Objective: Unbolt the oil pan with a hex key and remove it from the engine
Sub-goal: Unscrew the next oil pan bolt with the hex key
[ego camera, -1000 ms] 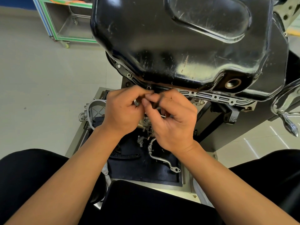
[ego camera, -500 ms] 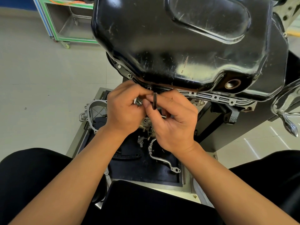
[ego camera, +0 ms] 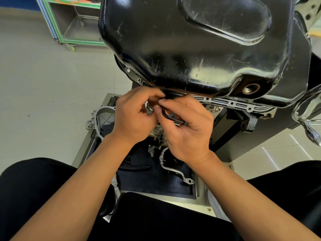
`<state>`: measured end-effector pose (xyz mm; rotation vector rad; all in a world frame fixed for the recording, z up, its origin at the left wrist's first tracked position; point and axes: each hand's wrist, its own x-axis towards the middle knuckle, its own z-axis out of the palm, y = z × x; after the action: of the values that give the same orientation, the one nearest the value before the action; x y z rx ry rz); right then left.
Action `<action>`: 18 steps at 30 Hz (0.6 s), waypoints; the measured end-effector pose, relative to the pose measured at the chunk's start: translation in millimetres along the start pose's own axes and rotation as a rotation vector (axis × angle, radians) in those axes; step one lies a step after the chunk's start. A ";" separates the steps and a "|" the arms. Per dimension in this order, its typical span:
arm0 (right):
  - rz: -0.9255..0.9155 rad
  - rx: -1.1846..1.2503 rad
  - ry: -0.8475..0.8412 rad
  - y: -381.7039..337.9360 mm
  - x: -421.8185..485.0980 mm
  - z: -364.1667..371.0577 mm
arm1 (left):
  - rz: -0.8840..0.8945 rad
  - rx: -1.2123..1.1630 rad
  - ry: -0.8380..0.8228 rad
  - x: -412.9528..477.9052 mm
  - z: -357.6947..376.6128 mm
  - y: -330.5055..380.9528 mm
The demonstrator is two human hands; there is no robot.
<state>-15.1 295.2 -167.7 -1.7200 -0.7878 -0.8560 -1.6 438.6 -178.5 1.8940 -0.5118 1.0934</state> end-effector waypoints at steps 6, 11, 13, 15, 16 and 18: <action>0.010 -0.007 0.009 -1.5 1.4 1.5 | 0.025 0.019 -0.007 1.2 -2.7 3.0; 0.022 -0.004 0.020 -2.7 0.2 2.8 | -0.094 -0.019 0.027 1.9 2.5 9.6; 0.022 -0.001 0.022 -1.7 0.6 1.9 | -0.056 -0.017 -0.026 1.5 -0.1 7.9; 0.015 -0.007 0.020 -1.3 1.5 1.5 | -0.001 -0.006 -0.081 0.8 -3.6 3.8; 0.013 -0.010 0.016 -1.6 2.1 1.4 | 0.012 0.002 -0.086 1.1 -4.4 2.7; 0.010 -0.010 0.012 -2.2 3.1 1.3 | -0.009 0.006 -0.047 2.1 -3.6 2.3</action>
<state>-15.0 297.4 -164.4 -1.7248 -0.7678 -0.8642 -3.9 440.5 -174.8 1.9300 -0.5263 1.0474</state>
